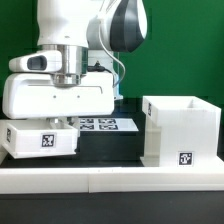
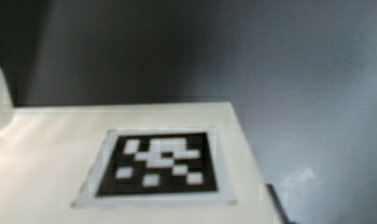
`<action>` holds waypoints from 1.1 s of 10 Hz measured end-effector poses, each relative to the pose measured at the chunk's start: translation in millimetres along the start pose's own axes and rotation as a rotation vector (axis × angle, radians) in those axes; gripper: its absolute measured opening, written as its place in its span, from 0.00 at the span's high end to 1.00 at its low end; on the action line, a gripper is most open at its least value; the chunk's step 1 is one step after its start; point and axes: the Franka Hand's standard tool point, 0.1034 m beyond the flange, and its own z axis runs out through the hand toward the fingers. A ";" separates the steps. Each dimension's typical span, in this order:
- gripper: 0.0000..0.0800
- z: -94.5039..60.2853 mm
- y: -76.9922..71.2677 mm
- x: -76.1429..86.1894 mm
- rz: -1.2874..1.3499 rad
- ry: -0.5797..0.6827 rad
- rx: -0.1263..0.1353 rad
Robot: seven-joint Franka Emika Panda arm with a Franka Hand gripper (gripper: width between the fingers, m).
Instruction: Assemble drawer
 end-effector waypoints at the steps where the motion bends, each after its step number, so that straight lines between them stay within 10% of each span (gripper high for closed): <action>1: 0.95 0.3 0.0 -0.3 -0.001 0.000 0.000; 11: 0.95 1.4 -23.4 10.1 -0.668 -0.052 0.032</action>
Offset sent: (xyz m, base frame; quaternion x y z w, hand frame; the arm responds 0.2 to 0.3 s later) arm 0.0000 0.0000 0.0000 0.0000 0.0000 -0.1938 0.9810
